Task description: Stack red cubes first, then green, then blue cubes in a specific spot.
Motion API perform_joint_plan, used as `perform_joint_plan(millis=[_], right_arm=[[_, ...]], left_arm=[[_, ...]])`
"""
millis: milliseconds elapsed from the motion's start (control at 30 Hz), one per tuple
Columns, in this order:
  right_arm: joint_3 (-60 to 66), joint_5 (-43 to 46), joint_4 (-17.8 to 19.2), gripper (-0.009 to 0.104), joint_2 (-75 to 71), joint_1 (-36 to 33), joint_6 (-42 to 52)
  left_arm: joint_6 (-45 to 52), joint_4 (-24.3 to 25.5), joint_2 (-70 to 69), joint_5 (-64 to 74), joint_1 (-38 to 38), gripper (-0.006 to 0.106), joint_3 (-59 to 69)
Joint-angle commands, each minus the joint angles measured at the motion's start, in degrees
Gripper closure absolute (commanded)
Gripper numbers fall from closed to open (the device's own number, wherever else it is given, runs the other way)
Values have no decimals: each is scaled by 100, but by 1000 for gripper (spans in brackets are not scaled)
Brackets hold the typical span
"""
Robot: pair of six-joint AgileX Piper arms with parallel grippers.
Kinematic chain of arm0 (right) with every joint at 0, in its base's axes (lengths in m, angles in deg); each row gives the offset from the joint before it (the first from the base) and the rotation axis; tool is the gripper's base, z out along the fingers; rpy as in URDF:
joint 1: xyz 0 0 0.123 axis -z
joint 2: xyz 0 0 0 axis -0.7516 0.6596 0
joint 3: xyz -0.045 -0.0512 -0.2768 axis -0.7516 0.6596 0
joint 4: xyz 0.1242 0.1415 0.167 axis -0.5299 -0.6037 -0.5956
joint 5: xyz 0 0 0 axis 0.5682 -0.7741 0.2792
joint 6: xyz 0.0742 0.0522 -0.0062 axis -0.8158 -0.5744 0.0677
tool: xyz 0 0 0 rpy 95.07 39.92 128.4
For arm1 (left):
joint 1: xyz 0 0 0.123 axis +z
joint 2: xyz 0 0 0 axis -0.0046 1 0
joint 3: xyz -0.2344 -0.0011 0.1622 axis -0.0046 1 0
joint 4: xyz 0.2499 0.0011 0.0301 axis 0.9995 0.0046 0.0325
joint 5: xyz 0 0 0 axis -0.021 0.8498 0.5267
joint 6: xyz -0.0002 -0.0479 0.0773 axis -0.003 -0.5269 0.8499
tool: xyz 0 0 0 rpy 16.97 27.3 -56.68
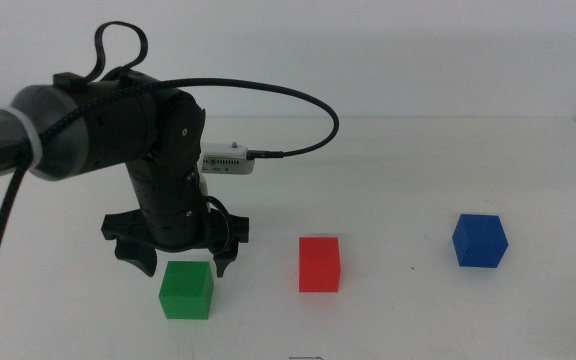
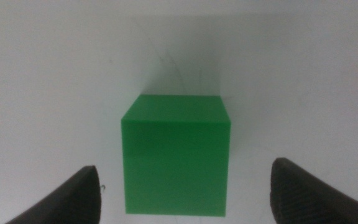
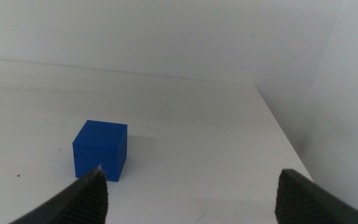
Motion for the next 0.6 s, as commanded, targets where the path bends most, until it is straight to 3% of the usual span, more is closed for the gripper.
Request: perform_joint_plan(millis=[0,400,567], right_arm=[[-56,448,49,20,83,41,62],[-56,448,49,20,83,41,62],[-56,448,49,20,83,41,62]], left_arm=[[-96,10,-157,-45,11,7,-123],[-67,0,272,-101,11,8,-123],[-67,0,272,-104,11,21,-123]])
